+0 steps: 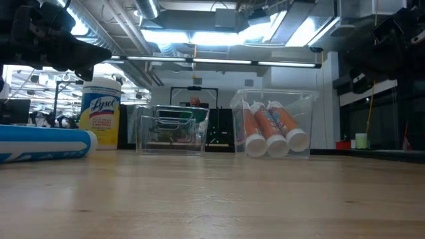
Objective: Pick & place silicon tubes, Sealant and Lysol wipes
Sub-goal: Put the left blue sealant into the left transparent bin
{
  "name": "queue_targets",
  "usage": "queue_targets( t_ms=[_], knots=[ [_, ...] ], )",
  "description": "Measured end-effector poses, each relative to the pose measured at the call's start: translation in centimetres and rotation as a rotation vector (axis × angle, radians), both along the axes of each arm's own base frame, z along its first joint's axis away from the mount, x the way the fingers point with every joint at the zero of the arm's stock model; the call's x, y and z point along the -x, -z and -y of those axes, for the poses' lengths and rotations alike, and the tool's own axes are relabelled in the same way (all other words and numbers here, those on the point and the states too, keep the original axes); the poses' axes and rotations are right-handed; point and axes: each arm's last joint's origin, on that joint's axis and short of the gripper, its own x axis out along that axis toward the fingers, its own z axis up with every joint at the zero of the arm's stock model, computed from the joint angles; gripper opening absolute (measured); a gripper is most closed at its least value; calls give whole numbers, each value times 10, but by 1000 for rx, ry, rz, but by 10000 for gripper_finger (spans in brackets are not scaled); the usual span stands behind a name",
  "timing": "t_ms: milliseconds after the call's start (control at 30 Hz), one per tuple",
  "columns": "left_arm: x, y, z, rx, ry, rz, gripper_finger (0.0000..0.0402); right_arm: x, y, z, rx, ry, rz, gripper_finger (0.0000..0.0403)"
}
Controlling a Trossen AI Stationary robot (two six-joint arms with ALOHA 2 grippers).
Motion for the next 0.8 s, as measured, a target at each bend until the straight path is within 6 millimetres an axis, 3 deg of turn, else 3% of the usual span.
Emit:
queue_targets(
  t_ms=[800],
  knots=[
    [0,0,0,0,0,-1,11,0,0,1,-3,24,-4,11]
  ],
)
